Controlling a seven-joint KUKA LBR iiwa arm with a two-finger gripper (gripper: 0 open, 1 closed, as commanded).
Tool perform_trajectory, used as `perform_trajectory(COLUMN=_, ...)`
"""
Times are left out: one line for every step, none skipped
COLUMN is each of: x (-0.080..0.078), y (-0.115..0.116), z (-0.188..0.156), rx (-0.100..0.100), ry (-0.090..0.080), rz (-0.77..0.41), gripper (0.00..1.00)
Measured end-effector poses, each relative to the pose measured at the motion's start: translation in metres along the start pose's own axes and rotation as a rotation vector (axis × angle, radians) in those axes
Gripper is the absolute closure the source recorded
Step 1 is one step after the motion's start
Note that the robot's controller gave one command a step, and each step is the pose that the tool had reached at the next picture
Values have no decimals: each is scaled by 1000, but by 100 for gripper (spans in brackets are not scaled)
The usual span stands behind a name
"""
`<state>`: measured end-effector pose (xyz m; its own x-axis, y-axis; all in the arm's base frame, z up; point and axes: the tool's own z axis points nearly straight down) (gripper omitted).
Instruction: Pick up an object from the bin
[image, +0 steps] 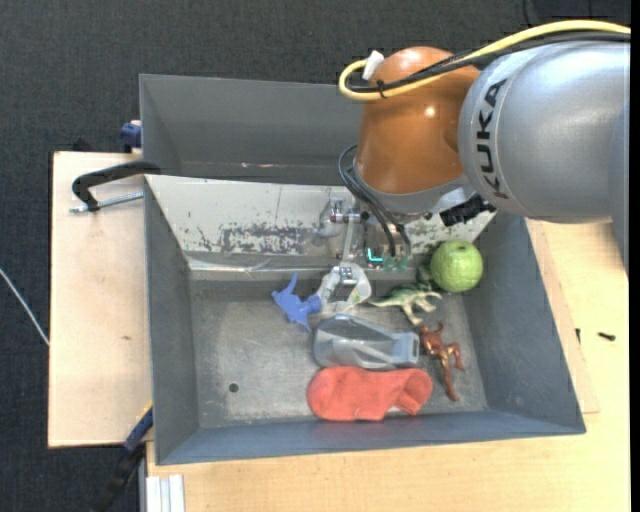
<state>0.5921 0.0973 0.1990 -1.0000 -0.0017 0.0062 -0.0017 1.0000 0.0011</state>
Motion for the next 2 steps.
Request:
perform_trajectory(x=-2, y=0, z=-4, rx=-1, ry=-8, rz=1, gripper=0)
perform_trajectory(x=-2, y=-1, z=43, rx=-2, ry=-15, rz=-1, gripper=0)
